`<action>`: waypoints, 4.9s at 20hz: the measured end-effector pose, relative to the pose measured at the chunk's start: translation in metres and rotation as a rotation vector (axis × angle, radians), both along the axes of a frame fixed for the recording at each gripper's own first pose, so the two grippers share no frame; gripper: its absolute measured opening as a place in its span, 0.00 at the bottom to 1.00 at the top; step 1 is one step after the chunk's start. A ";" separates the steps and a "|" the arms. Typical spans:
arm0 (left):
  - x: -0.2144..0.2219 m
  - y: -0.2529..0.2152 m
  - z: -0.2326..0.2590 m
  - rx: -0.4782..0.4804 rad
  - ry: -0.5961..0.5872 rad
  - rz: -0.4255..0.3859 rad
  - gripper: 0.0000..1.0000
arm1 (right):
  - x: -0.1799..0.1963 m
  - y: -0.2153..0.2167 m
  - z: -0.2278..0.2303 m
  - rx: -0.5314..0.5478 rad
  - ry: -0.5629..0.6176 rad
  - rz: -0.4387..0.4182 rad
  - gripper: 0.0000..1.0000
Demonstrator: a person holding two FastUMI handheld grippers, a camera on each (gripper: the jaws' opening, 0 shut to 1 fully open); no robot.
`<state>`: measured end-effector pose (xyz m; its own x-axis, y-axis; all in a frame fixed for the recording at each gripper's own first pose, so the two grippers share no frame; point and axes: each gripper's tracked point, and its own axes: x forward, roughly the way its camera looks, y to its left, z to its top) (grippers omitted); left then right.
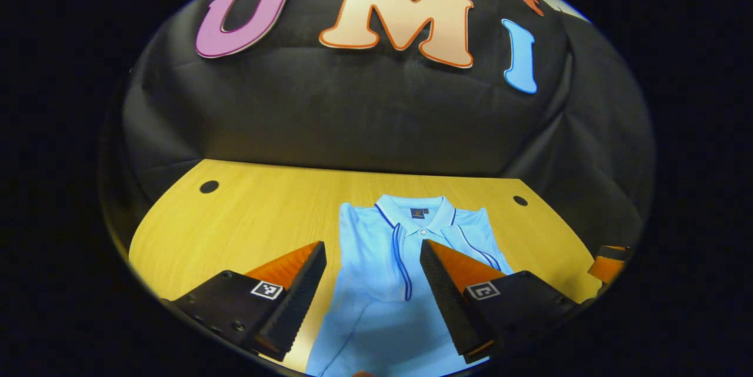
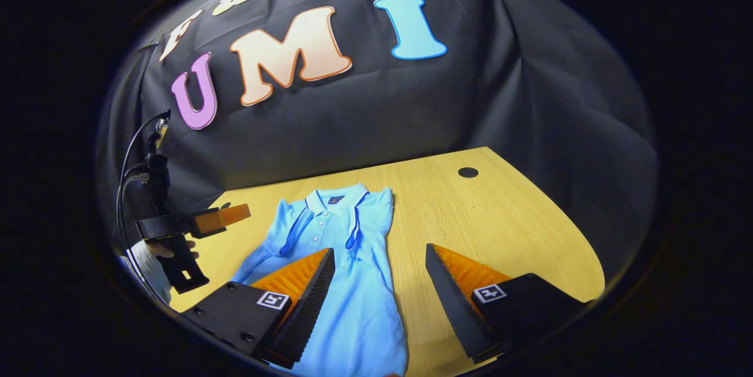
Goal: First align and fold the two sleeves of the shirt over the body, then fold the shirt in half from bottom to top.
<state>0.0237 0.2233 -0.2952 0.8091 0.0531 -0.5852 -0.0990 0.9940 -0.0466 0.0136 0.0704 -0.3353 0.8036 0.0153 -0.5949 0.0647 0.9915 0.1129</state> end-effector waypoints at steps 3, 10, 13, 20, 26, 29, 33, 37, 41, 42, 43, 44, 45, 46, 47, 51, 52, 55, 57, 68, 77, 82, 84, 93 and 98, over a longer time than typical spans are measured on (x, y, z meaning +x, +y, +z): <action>-0.045 0.005 0.019 0.019 -0.012 -0.010 0.96 | -0.028 0.013 0.005 -0.012 -0.002 0.024 0.97; -0.146 0.022 0.024 0.057 0.038 0.007 0.96 | -0.109 0.030 0.002 -0.044 0.022 0.047 0.97; -0.187 0.029 0.023 0.097 0.074 -0.010 0.96 | -0.138 0.037 -0.003 -0.043 0.037 0.041 0.98; -0.277 0.022 -0.007 0.111 0.183 -0.051 0.96 | -0.205 0.038 -0.033 -0.104 0.140 0.067 0.98; -0.339 0.025 -0.045 0.140 0.302 -0.042 0.96 | -0.243 0.045 -0.059 -0.115 0.215 0.101 0.98; -0.349 0.025 -0.052 0.171 0.312 -0.054 0.96 | -0.259 0.045 -0.074 -0.125 0.257 0.109 0.98; -0.358 0.025 -0.061 0.195 0.343 -0.081 0.97 | -0.277 0.032 -0.092 -0.167 0.307 0.083 0.98; -0.355 0.016 -0.063 0.215 0.325 -0.132 0.94 | -0.281 0.029 -0.101 -0.163 0.330 0.053 0.94; -0.351 -0.006 -0.067 0.104 0.310 -0.138 0.92 | -0.281 0.037 -0.103 -0.158 0.335 0.067 0.98; -0.350 -0.008 -0.069 0.112 0.317 -0.142 0.90 | -0.282 0.041 -0.104 -0.149 0.341 0.078 0.97; -0.350 -0.015 -0.070 0.108 0.319 -0.165 0.83 | -0.280 0.044 -0.105 -0.143 0.344 0.088 0.84; -0.348 -0.022 -0.071 0.107 0.315 -0.185 0.79 | -0.279 0.048 -0.106 -0.139 0.349 0.097 0.82; -0.348 -0.027 -0.070 0.102 0.308 -0.202 0.60 | -0.277 0.054 -0.107 -0.131 0.352 0.106 0.65; -0.345 -0.033 -0.071 0.098 0.296 -0.212 0.49 | -0.276 0.058 -0.108 -0.121 0.357 0.113 0.58; -0.343 -0.037 -0.073 0.087 0.287 -0.214 0.33 | -0.277 0.061 -0.109 -0.108 0.359 0.117 0.44; -0.340 -0.043 -0.074 -0.006 0.280 -0.137 0.00 | -0.276 0.073 -0.110 -0.063 0.377 0.136 0.06; -0.340 -0.044 -0.073 -0.029 0.293 -0.127 0.00 | -0.276 0.074 -0.111 -0.052 0.380 0.135 0.06; -0.337 -0.043 -0.071 -0.053 0.319 -0.117 0.00 | -0.269 0.074 -0.108 -0.030 0.377 0.123 0.06; -0.330 -0.042 -0.067 -0.052 0.312 -0.112 0.00 | -0.258 0.074 -0.101 -0.022 0.364 0.123 0.06; -0.246 -0.038 -0.027 -0.085 0.208 -0.087 0.00 | -0.158 0.064 -0.052 0.033 0.222 0.099 0.02; -0.159 -0.030 -0.014 -0.109 0.129 -0.078 0.00 | -0.066 0.065 -0.039 0.074 0.143 0.079 0.06; -0.104 -0.021 -0.008 -0.131 0.086 -0.077 0.00 | -0.009 0.069 -0.033 0.091 0.095 0.058 0.06; -0.081 -0.016 -0.007 -0.125 0.073 -0.086 0.00 | 0.015 0.068 -0.033 0.091 0.078 0.046 0.06; 0.033 0.009 -0.013 -0.111 0.029 -0.126 0.00 | 0.130 0.057 -0.044 0.088 0.019 -0.015 0.06; 0.093 0.025 -0.038 -0.106 0.041 -0.143 0.00 | 0.188 0.034 -0.068 0.047 0.006 -0.058 0.06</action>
<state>0.1168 0.2478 -0.3331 0.7794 -0.1247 -0.6140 0.0395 0.9878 -0.1504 0.2017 0.1044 -0.4028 0.8003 -0.0035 -0.5996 0.1232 0.9796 0.1587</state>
